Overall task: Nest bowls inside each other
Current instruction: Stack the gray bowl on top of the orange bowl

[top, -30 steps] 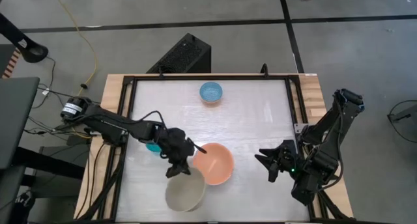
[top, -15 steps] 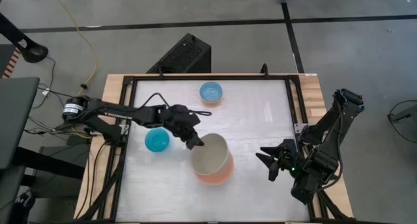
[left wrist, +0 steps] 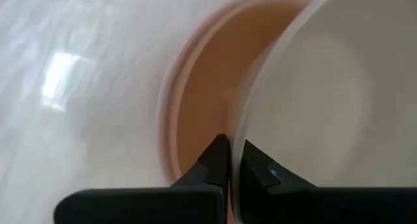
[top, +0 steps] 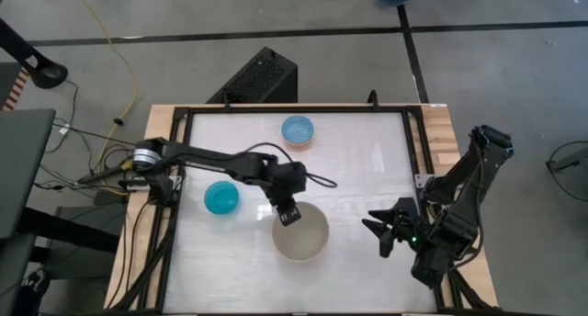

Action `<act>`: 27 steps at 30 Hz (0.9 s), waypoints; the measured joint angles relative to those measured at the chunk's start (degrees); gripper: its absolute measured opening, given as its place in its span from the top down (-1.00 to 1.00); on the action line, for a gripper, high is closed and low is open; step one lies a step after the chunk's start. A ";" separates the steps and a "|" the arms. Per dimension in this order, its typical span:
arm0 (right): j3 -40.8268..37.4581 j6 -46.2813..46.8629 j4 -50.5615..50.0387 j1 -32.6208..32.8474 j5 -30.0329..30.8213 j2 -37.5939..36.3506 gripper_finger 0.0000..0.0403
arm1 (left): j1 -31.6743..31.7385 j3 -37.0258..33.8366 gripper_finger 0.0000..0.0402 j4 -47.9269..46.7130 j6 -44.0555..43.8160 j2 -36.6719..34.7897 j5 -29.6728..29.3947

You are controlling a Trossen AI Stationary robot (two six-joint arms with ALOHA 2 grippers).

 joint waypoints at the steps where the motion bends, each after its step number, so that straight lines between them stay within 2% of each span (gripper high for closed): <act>1: 0.00 0.00 0.26 0.27 -0.09 0.00 -0.05 | -0.27 1.45 1.00 -0.92 0.73 1.03 -0.22; 8: 0.00 0.13 1.61 2.10 -0.08 0.00 -0.05 | -0.66 4.07 0.99 -2.29 2.26 3.34 -1.01; 13: 0.00 0.11 1.70 2.56 -0.06 0.00 -0.05 | -0.66 3.77 0.88 -4.22 3.69 3.32 -1.26; 27: 0.00 -0.01 2.13 2.58 -0.03 -0.02 -0.05 | 0.34 3.74 0.05 -1.59 5.31 0.92 -3.34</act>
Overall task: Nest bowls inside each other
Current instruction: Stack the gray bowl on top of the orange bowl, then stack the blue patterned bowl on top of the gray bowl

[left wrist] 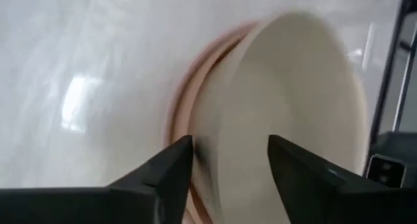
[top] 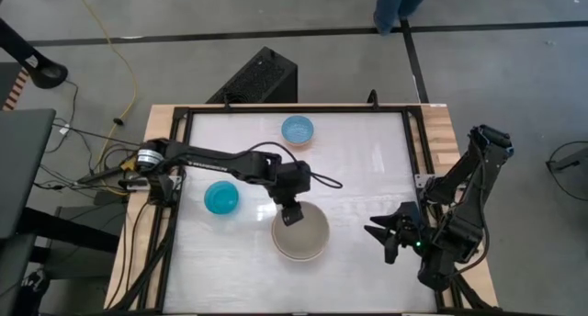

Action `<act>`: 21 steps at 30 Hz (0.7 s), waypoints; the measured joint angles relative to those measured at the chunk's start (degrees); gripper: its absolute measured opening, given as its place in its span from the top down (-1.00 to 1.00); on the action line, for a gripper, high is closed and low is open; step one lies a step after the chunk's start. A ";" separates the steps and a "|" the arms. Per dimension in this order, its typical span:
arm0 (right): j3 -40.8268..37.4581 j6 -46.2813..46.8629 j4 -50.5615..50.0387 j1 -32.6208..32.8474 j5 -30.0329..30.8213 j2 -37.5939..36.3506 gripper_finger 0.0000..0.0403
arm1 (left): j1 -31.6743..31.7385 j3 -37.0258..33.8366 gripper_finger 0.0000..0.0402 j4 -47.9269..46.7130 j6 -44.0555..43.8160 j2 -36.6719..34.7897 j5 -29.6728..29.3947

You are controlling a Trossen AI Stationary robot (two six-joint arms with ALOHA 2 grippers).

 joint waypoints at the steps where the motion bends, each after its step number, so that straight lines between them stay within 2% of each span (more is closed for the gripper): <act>1: 0.00 -0.03 0.02 0.00 0.00 0.00 -0.05 | 0.30 0.00 0.01 0.36 0.03 -0.52 -0.23; 9: 0.00 -0.19 -0.43 -0.01 0.26 0.00 -0.05 | 3.22 -0.02 -0.05 -0.08 0.77 -3.75 -0.95; 14: -0.02 -0.40 1.18 -1.96 2.52 0.00 -0.05 | 5.05 -0.04 0.00 -2.49 3.70 -8.23 -8.02; 18: -0.02 -8.92 7.27 -5.29 1.88 0.00 -0.05 | 7.28 -0.06 0.04 -3.42 3.64 -13.33 -12.86; 21: -0.02 -20.46 14.01 -8.48 -3.06 -0.02 -0.05 | 9.18 -1.15 0.07 -3.11 2.29 -17.63 -13.93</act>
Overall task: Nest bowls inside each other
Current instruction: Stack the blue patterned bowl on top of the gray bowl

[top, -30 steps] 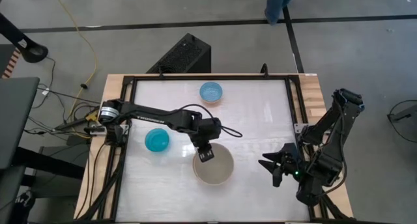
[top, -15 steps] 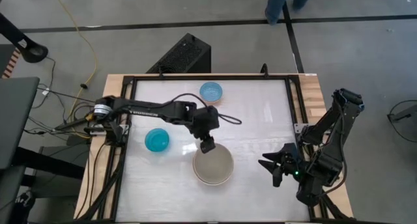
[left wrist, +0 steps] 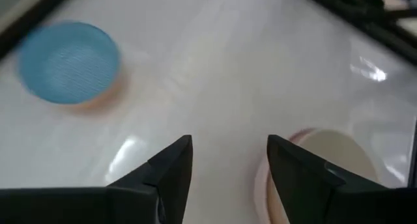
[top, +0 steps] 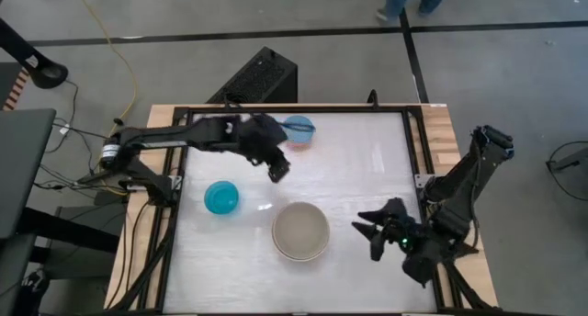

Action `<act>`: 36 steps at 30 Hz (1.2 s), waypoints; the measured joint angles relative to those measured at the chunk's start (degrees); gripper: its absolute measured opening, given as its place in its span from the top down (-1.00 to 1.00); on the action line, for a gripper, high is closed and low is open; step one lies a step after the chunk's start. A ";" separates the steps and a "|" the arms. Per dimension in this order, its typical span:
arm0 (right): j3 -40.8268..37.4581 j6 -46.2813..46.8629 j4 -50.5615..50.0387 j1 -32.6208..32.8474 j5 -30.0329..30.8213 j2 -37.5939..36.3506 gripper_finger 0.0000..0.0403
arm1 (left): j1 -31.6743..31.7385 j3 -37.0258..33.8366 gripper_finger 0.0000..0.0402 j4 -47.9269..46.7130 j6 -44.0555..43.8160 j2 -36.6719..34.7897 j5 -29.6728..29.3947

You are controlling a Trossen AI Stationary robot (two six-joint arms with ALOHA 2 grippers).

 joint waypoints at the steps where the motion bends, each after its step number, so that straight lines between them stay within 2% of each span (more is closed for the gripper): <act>1: 0.00 -4.79 2.19 -1.19 -2.45 0.00 -0.05 | 0.37 -0.77 0.08 0.00 0.04 -1.47 -0.51; 7: 0.00 -25.15 10.64 -10.15 -17.17 0.00 -0.05 | 0.02 -8.98 0.14 1.17 -3.44 -11.79 -3.12; 13: -0.01 -37.71 16.50 -19.45 -25.38 0.00 -0.05 | -3.00 -24.00 0.15 7.70 -10.09 -23.58 -3.64; 16: -0.02 -43.28 21.40 -26.24 -31.51 0.00 -0.05 | -4.57 -30.86 0.15 13.25 -13.30 -29.38 -4.09; 20: -0.02 -51.00 29.67 -37.38 -44.39 0.61 -0.05 | -6.51 -36.48 0.15 17.57 -15.01 -35.82 -4.00; 25: -0.02 -52.55 38.22 -51.43 -59.92 2.81 -0.05 | -8.46 -38.84 0.15 17.30 -15.05 -41.00 -3.13; 29: -0.02 -52.19 45.05 -58.99 -69.66 5.22 -0.05 | -9.93 -39.50 0.15 14.42 -13.52 -43.99 -3.24; 32: -0.02 -51.98 47.88 -61.99 -73.88 7.32 -0.05 | -10.62 -39.52 0.15 8.58 -12.02 -45.87 -4.21; 36: -0.02 -52.00 48.59 -64.52 -75.39 10.57 -0.05 | -11.69 -39.53 0.15 2.32 -11.95 -48.02 -7.17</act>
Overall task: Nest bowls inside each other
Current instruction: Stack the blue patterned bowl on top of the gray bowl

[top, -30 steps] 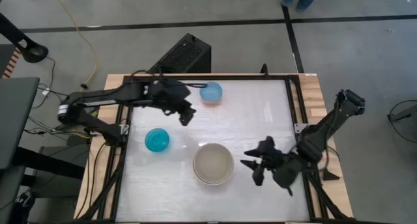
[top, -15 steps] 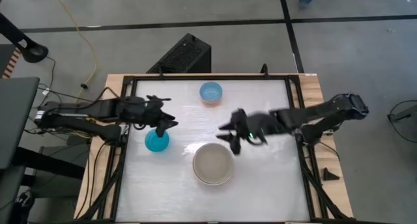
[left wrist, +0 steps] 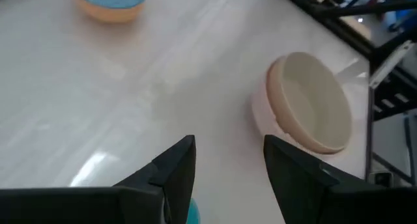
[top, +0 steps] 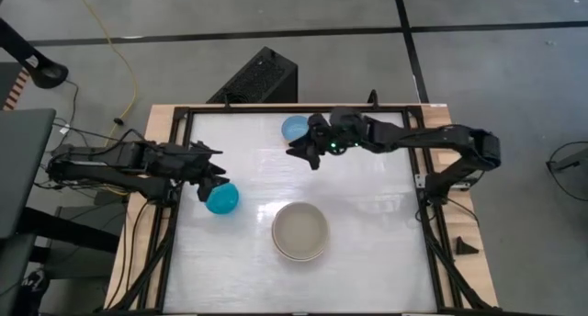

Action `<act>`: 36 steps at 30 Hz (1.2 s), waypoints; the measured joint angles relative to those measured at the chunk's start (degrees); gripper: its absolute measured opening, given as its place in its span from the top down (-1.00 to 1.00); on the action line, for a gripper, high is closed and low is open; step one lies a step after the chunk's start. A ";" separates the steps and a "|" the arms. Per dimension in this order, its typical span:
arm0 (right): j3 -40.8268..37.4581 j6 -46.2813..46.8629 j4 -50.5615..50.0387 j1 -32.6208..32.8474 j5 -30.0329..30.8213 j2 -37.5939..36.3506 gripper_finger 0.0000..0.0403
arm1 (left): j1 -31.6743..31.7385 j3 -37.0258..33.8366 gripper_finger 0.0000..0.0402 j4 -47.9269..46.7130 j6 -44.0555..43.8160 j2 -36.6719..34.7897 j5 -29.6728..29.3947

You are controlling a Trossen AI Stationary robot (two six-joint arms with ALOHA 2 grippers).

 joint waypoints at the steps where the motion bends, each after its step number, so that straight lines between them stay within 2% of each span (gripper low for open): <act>1: 0.00 0.00 0.07 -0.89 -1.31 0.86 -0.05 | -0.16 0.00 0.15 -0.28 0.02 -0.58 -0.41; 6: -0.04 0.40 -0.35 -5.10 -10.41 7.37 -0.05 | -0.45 0.00 0.15 -0.58 0.17 -2.87 -1.79; 10: -0.02 -2.44 -0.05 -8.04 -13.03 11.16 -0.05 | -0.44 0.00 0.15 -2.20 -1.05 -3.35 -2.57; 13: -0.02 -7.77 -1.20 -10.02 -12.83 11.83 -0.05 | -0.44 0.00 0.15 -3.47 -2.90 -3.30 -3.01; 15: 0.07 -13.55 -1.84 -10.86 -10.41 11.77 -0.05 | -0.44 0.00 0.15 -3.33 -4.17 -3.27 -3.22; 18: 0.09 -22.77 -5.51 -11.67 -7.03 11.31 -0.05 | -0.45 0.00 0.15 -3.33 -5.47 -2.79 -3.83; 25: 2.23 -38.53 -17.54 -13.21 -5.85 14.45 -0.05 | -0.45 0.00 0.15 -3.26 -7.71 -2.32 -6.18; 31: 8.62 -45.94 -23.13 -14.16 -4.26 19.90 -0.05 | -0.45 0.00 0.15 -2.79 -10.52 -2.32 -6.52; 36: 14.41 -48.45 -27.29 -14.34 -3.67 25.49 -0.05 | -0.46 0.00 0.15 -2.23 -12.92 -2.08 -7.19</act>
